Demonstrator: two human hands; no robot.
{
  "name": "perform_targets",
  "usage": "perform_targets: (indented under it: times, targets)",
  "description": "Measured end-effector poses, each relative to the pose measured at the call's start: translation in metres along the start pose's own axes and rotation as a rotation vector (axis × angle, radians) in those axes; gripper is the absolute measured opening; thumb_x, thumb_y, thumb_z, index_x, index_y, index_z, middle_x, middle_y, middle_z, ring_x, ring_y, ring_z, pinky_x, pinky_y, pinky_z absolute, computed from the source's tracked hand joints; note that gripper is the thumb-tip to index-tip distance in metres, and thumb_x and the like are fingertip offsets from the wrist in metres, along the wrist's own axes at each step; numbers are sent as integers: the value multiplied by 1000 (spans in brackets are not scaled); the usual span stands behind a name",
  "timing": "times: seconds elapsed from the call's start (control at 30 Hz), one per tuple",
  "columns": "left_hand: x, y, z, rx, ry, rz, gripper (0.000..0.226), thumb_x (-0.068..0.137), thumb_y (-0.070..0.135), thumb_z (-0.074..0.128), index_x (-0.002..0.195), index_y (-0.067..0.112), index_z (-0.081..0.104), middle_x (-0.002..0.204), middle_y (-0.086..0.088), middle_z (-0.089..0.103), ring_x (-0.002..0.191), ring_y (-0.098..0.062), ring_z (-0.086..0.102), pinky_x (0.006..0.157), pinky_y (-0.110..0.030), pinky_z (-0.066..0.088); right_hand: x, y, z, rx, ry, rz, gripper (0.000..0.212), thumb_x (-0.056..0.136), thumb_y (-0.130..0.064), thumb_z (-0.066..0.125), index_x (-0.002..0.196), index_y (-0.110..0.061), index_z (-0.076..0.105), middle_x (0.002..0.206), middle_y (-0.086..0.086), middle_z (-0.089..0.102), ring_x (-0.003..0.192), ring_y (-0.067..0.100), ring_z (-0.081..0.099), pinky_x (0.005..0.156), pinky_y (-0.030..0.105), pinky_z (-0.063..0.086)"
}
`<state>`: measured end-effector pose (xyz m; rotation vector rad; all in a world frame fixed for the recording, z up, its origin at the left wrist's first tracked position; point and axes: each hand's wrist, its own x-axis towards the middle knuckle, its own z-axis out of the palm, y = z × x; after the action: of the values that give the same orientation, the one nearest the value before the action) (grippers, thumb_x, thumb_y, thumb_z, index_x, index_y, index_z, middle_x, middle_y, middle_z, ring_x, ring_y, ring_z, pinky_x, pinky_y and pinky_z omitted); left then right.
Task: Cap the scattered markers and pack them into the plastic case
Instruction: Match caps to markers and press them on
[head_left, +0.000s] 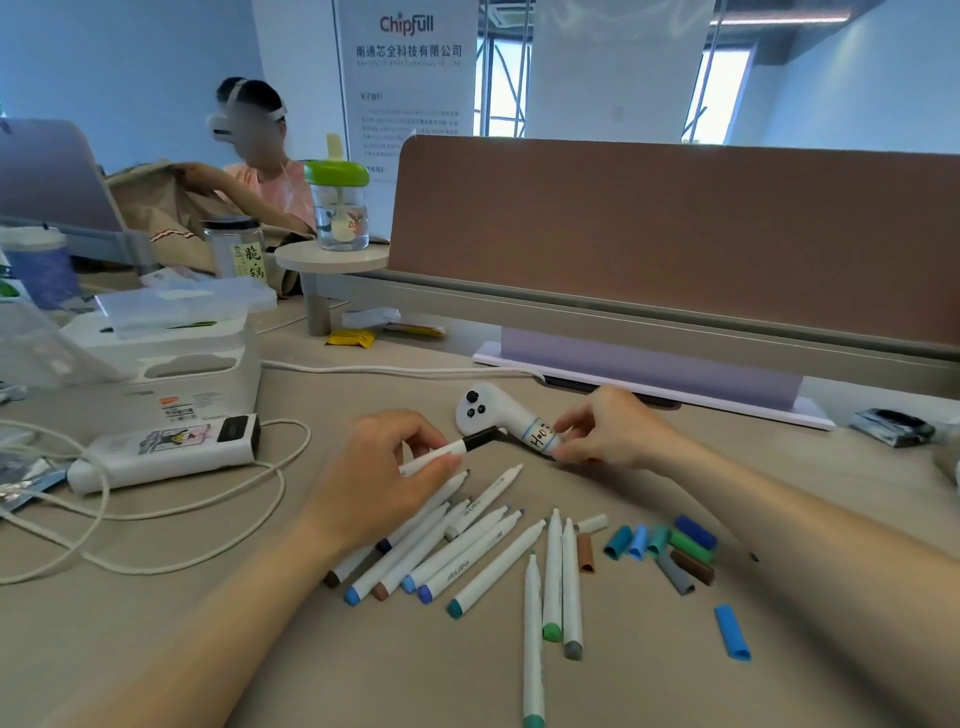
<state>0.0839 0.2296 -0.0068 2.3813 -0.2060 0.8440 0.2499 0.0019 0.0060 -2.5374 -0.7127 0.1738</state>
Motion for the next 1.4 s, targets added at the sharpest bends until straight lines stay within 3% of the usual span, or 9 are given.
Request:
perform_targets:
  times: [0.17, 0.33, 0.47, 0.53, 0.7, 0.83, 1.0, 1.17, 1.4]
  targets:
    - [1, -5, -3, -15, 24, -32, 6, 83, 22, 77, 81, 22, 71, 67, 17, 61, 69, 7, 57, 61, -6, 42, 17, -20, 19, 81, 21, -26, 33, 78, -28, 82, 106, -13, 73, 81, -2, 76, 76, 13, 73, 83, 33, 58]
    - [2, -15, -5, -9, 16, -65, 7, 83, 25, 76, 82, 27, 70, 70, 18, 63, 73, 4, 58, 64, -7, 42, 32, -53, 38, 129, 25, -100, 11, 80, -29, 80, 84, -21, 73, 76, 1, 75, 62, 12, 66, 69, 27, 55]
    - [4, -25, -6, 9, -4, -113, 6, 83, 29, 75, 83, 30, 69, 73, 22, 62, 76, 4, 58, 62, -5, 40, 50, -68, 49, 143, -17, -144, 21, 83, -17, 76, 104, -14, 75, 73, -3, 70, 60, 8, 61, 71, 29, 56]
    - [4, -29, -6, 21, -11, -137, 5, 83, 32, 75, 84, 31, 70, 74, 21, 63, 77, 2, 58, 61, -8, 40, 54, -73, 51, 138, -49, -163, 26, 85, -11, 72, 110, -17, 73, 84, -1, 73, 68, 10, 64, 75, 29, 57]
    - [4, -28, -7, 34, -67, -185, 5, 84, 34, 73, 86, 31, 69, 80, 17, 65, 79, 5, 57, 61, -11, 38, 46, -61, 33, 213, 6, -125, 24, 89, -10, 68, 113, -16, 71, 86, -4, 71, 69, 6, 64, 61, 9, 48]
    - [1, -12, -6, -3, -176, -195, 5, 87, 29, 70, 90, 25, 72, 80, 14, 64, 71, 11, 52, 56, -8, 37, 11, -28, -1, 205, 81, -40, 12, 91, -13, 68, 100, -15, 75, 84, 3, 75, 70, 13, 67, 69, 24, 55]
    - [-6, 15, 15, -73, -295, -195, 13, 83, 22, 72, 82, 34, 70, 73, 15, 65, 62, 7, 54, 55, -12, 37, -49, 4, -19, 114, 56, -3, 10, 93, -23, 66, 99, -22, 74, 86, -6, 73, 76, 5, 67, 65, 17, 51]
    - [-16, 40, 33, -60, -390, -172, 6, 84, 22, 71, 88, 25, 74, 73, 15, 65, 67, 10, 57, 59, -9, 41, -79, 26, -17, 52, 8, -5, 11, 91, -28, 67, 98, -27, 75, 93, -11, 73, 85, 5, 68, 83, 27, 58]
    - [-17, 52, 39, -4, -439, -161, 7, 81, 34, 75, 85, 29, 73, 74, 13, 68, 70, 5, 59, 60, -9, 44, -86, 27, -21, -22, -68, -76, 13, 88, -28, 70, 94, -22, 78, 85, -9, 75, 79, 6, 69, 82, 33, 58]
